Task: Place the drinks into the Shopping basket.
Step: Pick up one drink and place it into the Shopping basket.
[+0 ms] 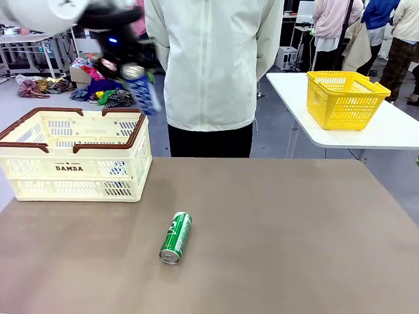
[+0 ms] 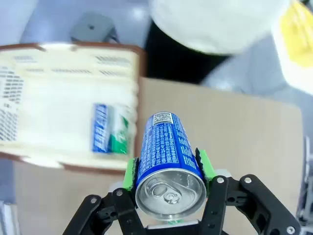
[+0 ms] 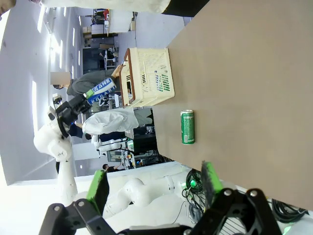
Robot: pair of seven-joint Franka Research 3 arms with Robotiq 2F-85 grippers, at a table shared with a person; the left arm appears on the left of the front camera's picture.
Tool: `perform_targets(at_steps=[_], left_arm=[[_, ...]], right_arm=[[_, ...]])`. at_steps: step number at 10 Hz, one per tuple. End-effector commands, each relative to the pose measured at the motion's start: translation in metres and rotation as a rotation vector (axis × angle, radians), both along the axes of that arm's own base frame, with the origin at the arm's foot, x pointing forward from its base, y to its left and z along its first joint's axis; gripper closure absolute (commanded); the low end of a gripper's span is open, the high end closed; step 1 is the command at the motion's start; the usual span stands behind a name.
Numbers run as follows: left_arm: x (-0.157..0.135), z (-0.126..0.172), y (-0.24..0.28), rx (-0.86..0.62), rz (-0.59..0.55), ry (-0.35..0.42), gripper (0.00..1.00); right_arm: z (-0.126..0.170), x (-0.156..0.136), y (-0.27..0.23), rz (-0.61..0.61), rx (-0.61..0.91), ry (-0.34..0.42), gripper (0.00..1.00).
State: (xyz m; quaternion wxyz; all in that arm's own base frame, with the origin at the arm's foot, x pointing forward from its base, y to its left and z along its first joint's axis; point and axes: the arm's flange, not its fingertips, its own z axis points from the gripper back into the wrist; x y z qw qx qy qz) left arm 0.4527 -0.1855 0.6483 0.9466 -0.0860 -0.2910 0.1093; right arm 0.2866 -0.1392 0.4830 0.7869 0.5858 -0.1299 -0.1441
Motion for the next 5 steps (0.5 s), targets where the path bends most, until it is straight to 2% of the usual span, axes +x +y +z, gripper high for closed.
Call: perform_targets(at_steps=[1, 2, 3, 5], left_arm=[[0.024, -0.010, 0.051, 0.036, 0.066, -0.052, 1.00], [0.036, -0.021, 0.096, 0.015, 0.100, -0.041, 1.00], [0.043, -0.035, 0.132, 0.006, 0.196, -0.004, 1.00], [0.049, -0.072, 0.180, -0.032, 0.294, 0.097, 1.00]], right_arm=[[0.005, 0.001, 0.002, -0.009, 0.028, 0.004, 0.00], [0.005, 0.001, 0.002, -0.009, 0.028, 0.004, 0.00], [0.005, 0.001, 0.002, -0.009, 0.028, 0.004, 0.00], [0.005, 0.001, 0.002, -0.009, 0.028, 0.004, 0.00]])
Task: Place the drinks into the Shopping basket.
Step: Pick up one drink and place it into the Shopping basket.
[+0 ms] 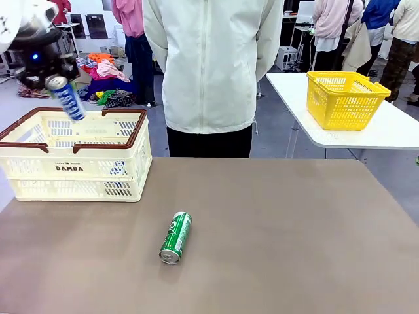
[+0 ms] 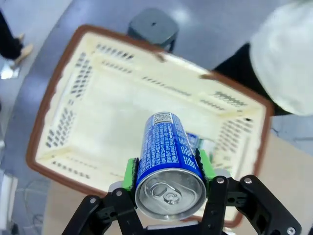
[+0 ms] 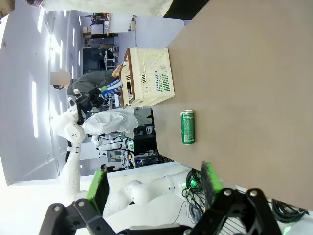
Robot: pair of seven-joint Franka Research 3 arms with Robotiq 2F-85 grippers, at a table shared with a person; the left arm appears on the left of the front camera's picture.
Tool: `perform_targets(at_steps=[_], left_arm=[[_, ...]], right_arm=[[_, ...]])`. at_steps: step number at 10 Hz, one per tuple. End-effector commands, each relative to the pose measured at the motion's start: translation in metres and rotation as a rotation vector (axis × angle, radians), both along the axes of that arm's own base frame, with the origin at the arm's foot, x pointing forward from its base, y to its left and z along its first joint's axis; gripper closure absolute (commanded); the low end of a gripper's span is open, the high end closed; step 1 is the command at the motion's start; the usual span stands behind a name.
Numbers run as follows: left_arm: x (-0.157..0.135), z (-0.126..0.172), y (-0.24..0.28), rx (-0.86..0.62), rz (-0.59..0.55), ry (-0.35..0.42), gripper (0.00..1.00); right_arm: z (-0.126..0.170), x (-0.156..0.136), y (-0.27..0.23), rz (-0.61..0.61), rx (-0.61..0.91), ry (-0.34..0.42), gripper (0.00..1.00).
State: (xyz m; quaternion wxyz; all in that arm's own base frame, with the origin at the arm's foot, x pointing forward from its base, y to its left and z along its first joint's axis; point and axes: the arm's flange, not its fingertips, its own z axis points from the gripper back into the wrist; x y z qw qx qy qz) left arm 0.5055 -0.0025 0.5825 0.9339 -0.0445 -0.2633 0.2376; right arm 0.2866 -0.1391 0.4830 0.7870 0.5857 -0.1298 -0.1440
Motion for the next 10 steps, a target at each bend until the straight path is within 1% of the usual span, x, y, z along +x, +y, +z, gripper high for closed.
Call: perform_targets(at_steps=[1, 2, 3, 4, 9, 10], left_arm=[[-0.001, -0.028, 0.011, -0.026, 0.055, 0.078, 1.00], [0.003, -0.042, 0.016, -0.035, 0.075, 0.095, 1.00], [0.008, -0.045, 0.015, -0.085, 0.127, 0.094, 1.00], [0.002, -0.044, 0.026, -0.016, 0.053, 0.092, 1.00], [0.002, -0.044, 0.026, -0.016, 0.053, 0.092, 1.00], [0.004, -0.050, 0.024, -0.029, 0.067, 0.103, 1.00]], right_arm=[[0.005, 0.001, 0.002, -0.009, 0.028, 0.004, 0.00], [0.005, 0.001, 0.002, -0.009, 0.028, 0.004, 0.00], [0.005, 0.001, 0.002, -0.009, 0.028, 0.004, 0.00], [0.005, 0.001, 0.002, -0.009, 0.028, 0.004, 0.00], [0.005, 0.001, 0.002, -0.009, 0.028, 0.004, 0.00], [0.005, 0.001, 0.002, -0.009, 0.028, 0.004, 0.00]])
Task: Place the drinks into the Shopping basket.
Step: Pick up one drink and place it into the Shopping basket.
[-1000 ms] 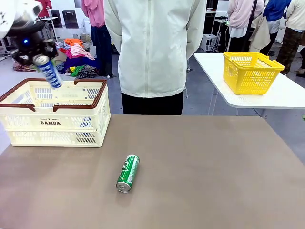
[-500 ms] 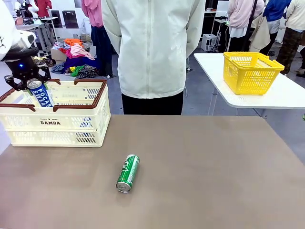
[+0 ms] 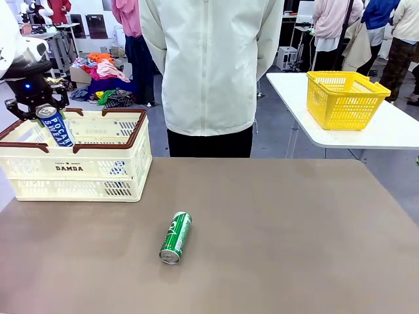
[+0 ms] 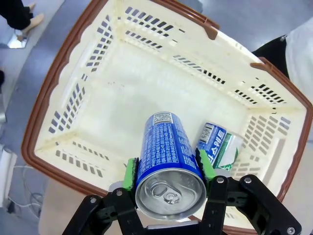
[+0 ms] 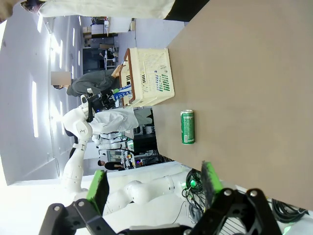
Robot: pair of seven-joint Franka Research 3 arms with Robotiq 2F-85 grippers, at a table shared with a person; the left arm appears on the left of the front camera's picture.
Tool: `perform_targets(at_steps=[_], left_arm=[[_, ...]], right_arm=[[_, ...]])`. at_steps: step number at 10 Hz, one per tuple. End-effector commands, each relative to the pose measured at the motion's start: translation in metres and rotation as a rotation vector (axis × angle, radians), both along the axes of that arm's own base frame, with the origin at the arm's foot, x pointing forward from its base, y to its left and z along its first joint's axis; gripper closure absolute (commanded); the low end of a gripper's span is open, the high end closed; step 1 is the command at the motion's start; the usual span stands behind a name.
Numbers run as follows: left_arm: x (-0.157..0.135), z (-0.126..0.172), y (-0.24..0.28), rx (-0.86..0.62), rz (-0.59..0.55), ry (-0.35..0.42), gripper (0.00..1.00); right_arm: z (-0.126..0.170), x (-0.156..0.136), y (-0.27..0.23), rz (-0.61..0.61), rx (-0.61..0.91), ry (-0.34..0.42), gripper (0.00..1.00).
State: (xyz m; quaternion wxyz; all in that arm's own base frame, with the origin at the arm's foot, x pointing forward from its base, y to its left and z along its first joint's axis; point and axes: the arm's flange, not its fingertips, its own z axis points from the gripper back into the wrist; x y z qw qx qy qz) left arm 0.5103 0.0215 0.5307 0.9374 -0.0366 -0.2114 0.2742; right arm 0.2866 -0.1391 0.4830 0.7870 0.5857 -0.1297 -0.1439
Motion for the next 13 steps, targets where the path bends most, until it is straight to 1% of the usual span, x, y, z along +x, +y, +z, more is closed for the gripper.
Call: perform_targets(at_steps=[1, 2, 3, 4, 5, 6, 7, 8, 11, 12, 13], left_arm=[[0.036, -0.006, 0.002, 0.069, -0.223, 0.042, 1.00], [0.067, -0.021, 0.008, 0.072, -0.315, 0.089, 1.00], [0.073, -0.032, 0.009, 0.029, -0.453, 0.134, 1.00], [0.076, -0.042, 0.009, 0.052, -0.452, 0.133, 1.00], [0.077, -0.052, 0.009, 0.058, -0.469, 0.153, 1.00], [0.079, -0.065, 0.009, 0.044, -0.512, 0.194, 1.00], [0.082, -0.076, 0.013, 0.039, -0.500, 0.244, 1.00], [0.085, -0.082, 0.015, 0.033, -0.501, 0.266, 1.00], [0.089, -0.094, 0.013, 0.045, -0.465, 0.297, 1.00], [0.090, -0.095, 0.011, 0.049, -0.465, 0.301, 0.97], [0.091, -0.094, 0.009, 0.053, -0.465, 0.305, 0.57]], right_arm=[[0.005, 0.001, 0.002, -0.009, 0.028, 0.004, 0.00], [0.005, 0.001, 0.002, -0.009, 0.028, 0.004, 0.00], [0.005, 0.001, 0.002, -0.009, 0.028, 0.004, 0.00], [0.005, 0.001, 0.002, -0.009, 0.028, 0.004, 0.00], [0.005, 0.001, 0.002, -0.009, 0.028, 0.004, 0.00], [0.005, 0.001, 0.002, -0.009, 0.028, 0.004, 0.00], [0.005, 0.001, 0.002, -0.009, 0.028, 0.004, 0.00], [0.005, 0.001, 0.002, -0.009, 0.028, 0.004, 0.00], [0.005, 0.001, 0.002, -0.009, 0.028, 0.004, 0.00], [0.005, 0.001, 0.002, -0.009, 0.028, 0.004, 0.00], [0.005, 0.001, 0.002, -0.009, 0.028, 0.004, 0.00]])
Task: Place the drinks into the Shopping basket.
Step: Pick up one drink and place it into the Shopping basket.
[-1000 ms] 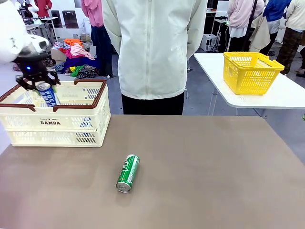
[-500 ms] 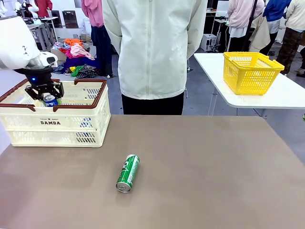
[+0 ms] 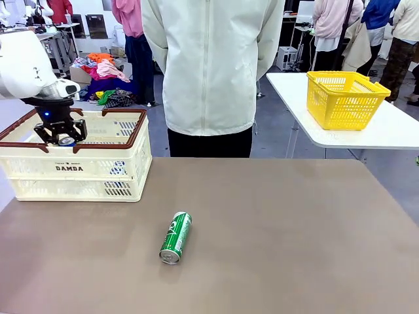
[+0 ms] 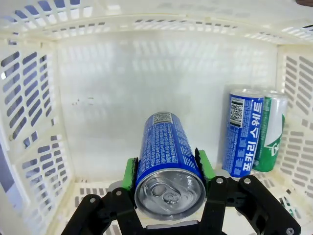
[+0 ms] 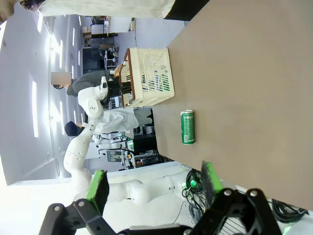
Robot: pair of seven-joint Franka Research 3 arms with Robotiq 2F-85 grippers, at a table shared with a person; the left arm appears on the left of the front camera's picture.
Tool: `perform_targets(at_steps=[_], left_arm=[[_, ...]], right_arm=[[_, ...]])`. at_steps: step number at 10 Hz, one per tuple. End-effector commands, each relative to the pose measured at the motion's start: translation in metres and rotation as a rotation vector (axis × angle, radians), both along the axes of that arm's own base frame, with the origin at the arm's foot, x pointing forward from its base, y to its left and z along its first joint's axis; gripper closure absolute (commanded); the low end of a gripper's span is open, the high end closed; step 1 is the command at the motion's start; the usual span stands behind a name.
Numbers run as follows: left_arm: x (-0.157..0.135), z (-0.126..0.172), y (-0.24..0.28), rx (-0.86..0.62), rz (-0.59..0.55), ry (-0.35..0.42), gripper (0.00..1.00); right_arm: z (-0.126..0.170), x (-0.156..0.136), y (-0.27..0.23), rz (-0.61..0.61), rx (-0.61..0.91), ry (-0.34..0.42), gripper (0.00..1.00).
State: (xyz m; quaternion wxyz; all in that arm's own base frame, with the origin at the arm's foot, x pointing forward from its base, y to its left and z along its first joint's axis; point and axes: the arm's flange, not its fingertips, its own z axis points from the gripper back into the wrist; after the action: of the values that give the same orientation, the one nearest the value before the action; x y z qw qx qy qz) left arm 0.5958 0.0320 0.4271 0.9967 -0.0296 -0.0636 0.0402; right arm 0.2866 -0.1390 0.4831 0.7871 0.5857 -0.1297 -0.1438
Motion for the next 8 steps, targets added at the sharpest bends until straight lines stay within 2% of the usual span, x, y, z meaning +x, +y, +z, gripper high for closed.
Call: perform_targets(at_steps=[1, 6, 8], left_arm=[[0.006, 0.010, -0.003, 0.033, 0.026, 0.006, 0.00], [0.002, 0.021, -0.001, 0.017, 0.030, -0.035, 0.00], [-0.008, 0.044, 0.007, -0.110, -0.011, -0.068, 0.00]], right_arm=[[0.005, 0.001, 0.002, -0.009, 0.028, 0.004, 0.00], [0.005, 0.001, 0.002, -0.009, 0.028, 0.004, 0.00], [0.005, 0.001, 0.002, -0.009, 0.028, 0.004, 0.00]])
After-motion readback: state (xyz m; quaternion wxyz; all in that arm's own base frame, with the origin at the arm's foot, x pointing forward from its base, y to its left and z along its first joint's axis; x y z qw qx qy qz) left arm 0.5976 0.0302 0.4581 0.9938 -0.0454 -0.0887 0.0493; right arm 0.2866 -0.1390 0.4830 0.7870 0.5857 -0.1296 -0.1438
